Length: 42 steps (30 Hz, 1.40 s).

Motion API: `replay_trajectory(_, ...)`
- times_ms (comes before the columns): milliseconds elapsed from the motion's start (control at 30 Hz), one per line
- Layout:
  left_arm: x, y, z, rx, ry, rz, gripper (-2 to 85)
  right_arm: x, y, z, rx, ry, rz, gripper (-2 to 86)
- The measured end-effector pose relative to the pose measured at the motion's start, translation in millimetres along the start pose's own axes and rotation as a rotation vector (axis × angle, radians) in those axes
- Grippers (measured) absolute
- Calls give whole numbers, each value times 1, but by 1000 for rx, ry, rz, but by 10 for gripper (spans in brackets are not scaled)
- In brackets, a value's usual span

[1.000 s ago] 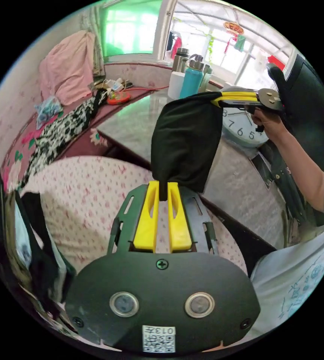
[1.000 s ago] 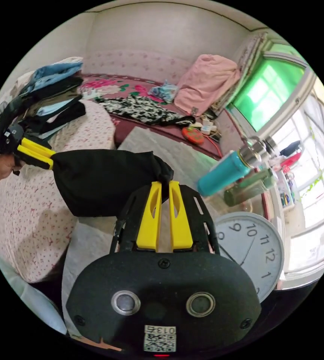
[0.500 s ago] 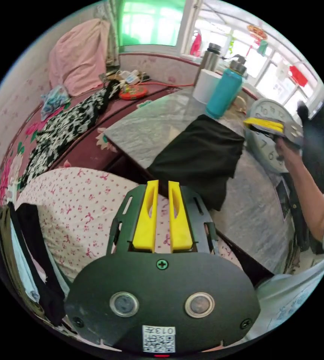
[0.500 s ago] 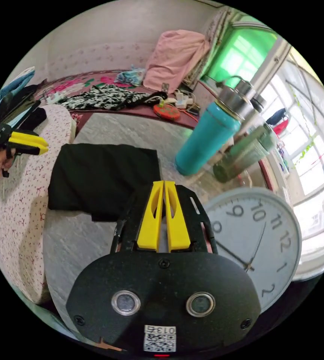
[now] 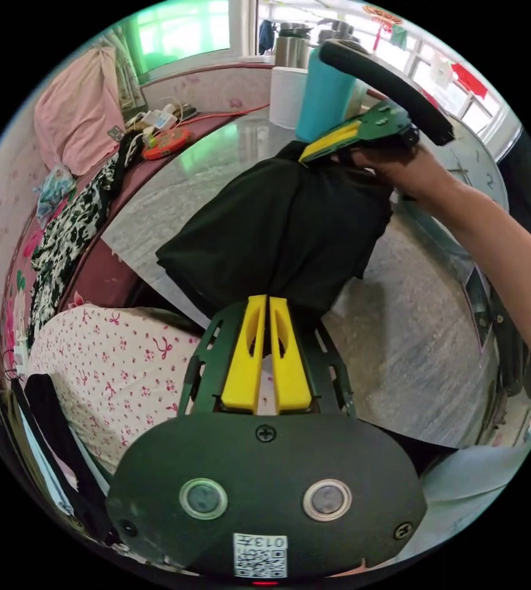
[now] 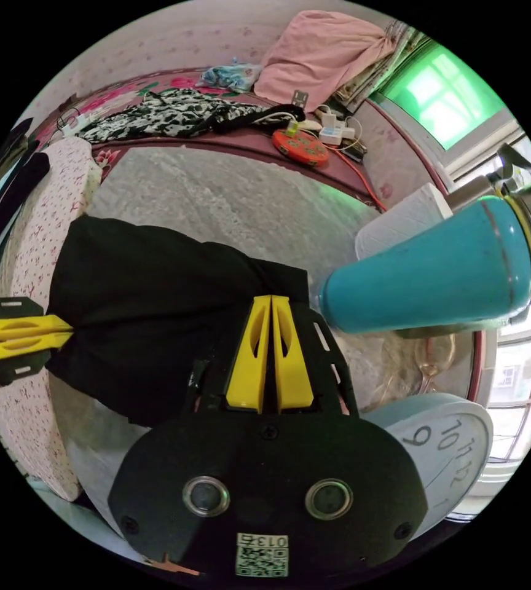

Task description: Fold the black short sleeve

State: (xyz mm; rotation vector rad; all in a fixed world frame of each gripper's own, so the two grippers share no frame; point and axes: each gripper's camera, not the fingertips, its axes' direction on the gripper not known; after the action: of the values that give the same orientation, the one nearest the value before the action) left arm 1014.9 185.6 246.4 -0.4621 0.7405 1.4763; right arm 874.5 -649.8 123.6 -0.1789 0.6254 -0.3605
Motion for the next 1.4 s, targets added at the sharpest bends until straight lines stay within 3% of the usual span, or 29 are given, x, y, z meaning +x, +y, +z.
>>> replay_trajectory(200, 34, 38, -24, 143, -121, 34, -1, -15, 51, -59, 288, 42, 36, -1)
replay_trajectory(267, 40, 32, 2, 14, -96, 47, -1, -33, 61, -54, 254, 42, -4, -1)
replay_trajectory(333, 38, 28, 3, 3, -57, -5, -2, -46, 59, -35, 121, 34, -60, -1)
replay_trajectory(367, 36, 27, 2, -11, -28, -18, -2, -51, 62, -40, 168, 96, -44, -1)
replay_trajectory(467, 35, 51, -29, 127, 12, -76, -3, -56, 66, -74, 254, 113, 6, -2)
replay_trajectory(600, 34, 130, -60, 261, -20, -173, -2, -89, 80, -125, 487, 132, -100, -1)
replay_trajectory(767, 8, 255, -92, 336, -92, -421, 0, -162, 92, -176, 616, -66, -281, 1)
replay_trajectory(933, -36, 399, -171, 477, -320, -760, 19, -247, 93, -219, 711, -250, -440, 15)
replay_trajectory(1033, -53, 449, -215, 534, -437, -827, 56, -301, 85, -253, 770, -345, -510, 36)
replay_trajectory(1167, -67, 461, -253, 520, -554, -772, 89, -370, 70, -308, 846, -421, -585, 67)
replay_trajectory(1400, -80, 404, -256, 349, -776, -551, 146, -455, 36, -359, 870, -339, -541, 109)
